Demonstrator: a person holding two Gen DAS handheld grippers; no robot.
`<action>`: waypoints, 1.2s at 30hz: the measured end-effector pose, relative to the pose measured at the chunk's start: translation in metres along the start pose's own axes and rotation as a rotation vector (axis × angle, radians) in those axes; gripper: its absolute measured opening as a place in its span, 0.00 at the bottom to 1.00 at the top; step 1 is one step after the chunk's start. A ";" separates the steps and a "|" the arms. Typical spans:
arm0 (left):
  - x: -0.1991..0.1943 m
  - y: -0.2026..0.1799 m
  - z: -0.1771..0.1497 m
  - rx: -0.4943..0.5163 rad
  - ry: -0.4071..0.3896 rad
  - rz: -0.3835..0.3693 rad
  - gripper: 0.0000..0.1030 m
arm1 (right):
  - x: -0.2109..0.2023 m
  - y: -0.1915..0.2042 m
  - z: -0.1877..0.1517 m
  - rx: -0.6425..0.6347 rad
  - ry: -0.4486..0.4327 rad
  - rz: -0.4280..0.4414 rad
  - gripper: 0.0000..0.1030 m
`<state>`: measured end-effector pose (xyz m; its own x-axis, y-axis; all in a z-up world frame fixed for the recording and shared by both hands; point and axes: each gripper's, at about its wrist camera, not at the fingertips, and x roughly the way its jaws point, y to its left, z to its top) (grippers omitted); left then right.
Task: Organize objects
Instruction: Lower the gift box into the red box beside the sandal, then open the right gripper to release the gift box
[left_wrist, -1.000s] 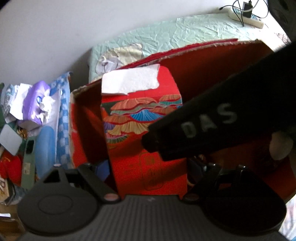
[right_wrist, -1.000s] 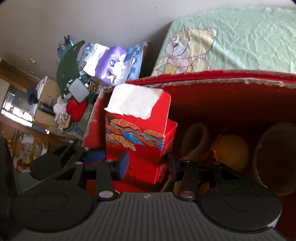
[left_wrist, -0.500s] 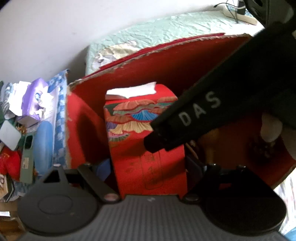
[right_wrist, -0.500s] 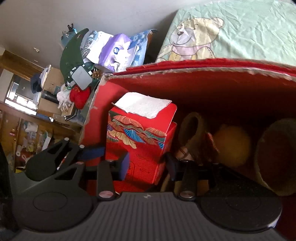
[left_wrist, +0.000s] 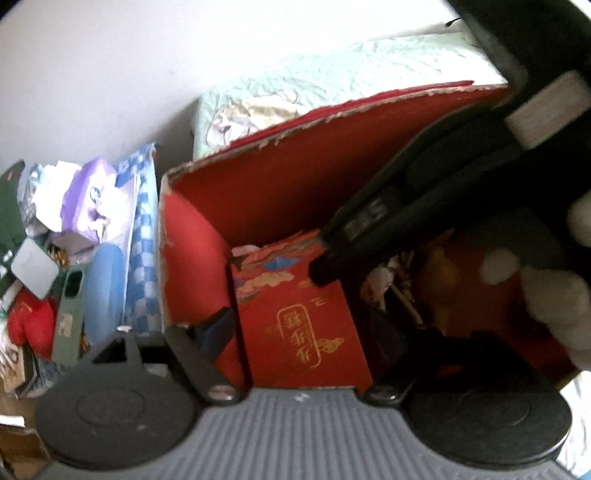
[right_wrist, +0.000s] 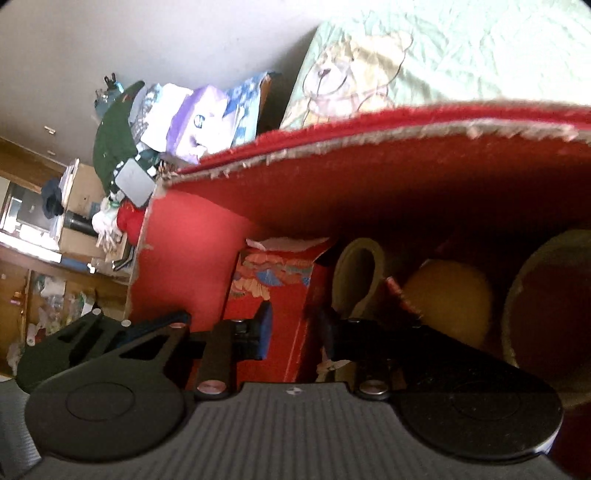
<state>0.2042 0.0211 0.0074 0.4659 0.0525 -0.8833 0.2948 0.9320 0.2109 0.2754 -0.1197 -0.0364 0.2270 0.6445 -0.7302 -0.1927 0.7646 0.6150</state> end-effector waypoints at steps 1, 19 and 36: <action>0.000 -0.001 0.000 0.002 -0.006 0.005 0.77 | -0.003 0.001 -0.001 -0.007 -0.010 -0.008 0.30; 0.011 -0.003 0.022 0.009 -0.048 0.037 0.82 | -0.044 0.001 -0.023 0.001 -0.223 -0.245 0.31; 0.024 0.001 0.025 -0.003 -0.057 0.026 0.84 | -0.043 0.007 -0.027 0.008 -0.276 -0.425 0.31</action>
<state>0.2368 0.0145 -0.0035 0.5197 0.0562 -0.8525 0.2795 0.9318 0.2318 0.2389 -0.1417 -0.0087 0.5279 0.2517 -0.8112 -0.0217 0.9588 0.2834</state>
